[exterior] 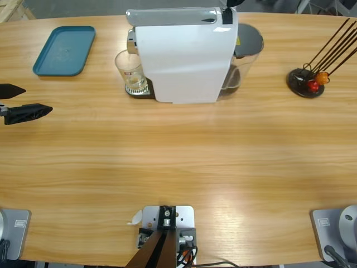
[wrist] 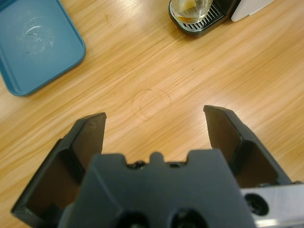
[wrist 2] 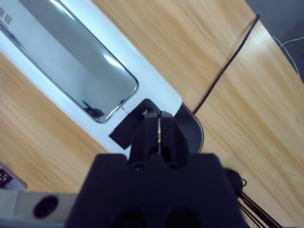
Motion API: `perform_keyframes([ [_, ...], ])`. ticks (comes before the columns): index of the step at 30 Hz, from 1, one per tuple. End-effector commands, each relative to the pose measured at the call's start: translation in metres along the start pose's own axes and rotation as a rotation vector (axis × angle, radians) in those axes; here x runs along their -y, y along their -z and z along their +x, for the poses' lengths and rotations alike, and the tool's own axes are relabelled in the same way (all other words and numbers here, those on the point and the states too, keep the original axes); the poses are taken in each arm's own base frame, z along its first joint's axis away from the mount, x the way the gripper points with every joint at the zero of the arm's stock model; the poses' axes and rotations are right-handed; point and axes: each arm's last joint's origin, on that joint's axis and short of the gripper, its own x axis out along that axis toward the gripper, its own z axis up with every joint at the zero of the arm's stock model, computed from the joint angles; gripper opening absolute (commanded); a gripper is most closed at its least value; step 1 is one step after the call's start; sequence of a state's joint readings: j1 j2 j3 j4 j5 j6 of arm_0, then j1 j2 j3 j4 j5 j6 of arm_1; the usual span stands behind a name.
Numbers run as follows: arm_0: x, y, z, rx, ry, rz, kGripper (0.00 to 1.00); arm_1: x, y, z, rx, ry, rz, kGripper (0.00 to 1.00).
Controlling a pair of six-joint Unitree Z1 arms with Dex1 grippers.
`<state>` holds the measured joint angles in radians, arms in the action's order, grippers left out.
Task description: Pour coffee
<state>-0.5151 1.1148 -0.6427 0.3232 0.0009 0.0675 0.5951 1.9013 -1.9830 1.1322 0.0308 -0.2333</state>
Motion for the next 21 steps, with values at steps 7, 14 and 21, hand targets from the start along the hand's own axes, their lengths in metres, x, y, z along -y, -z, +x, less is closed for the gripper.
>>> perform_keyframes([
  [7,0.001,0.012,0.003,-0.017,-0.004,-0.006,0.885,-0.020,0.041,-0.059,0.068,-0.013,0.040,1.000],
  [14,0.002,0.012,0.002,-0.003,0.002,-0.006,0.891,-0.043,0.116,-0.057,0.111,-0.010,0.046,1.000],
  [21,0.003,0.013,0.004,0.011,0.025,-0.005,0.895,-0.077,0.168,-0.001,0.071,-0.163,-0.020,1.000],
])
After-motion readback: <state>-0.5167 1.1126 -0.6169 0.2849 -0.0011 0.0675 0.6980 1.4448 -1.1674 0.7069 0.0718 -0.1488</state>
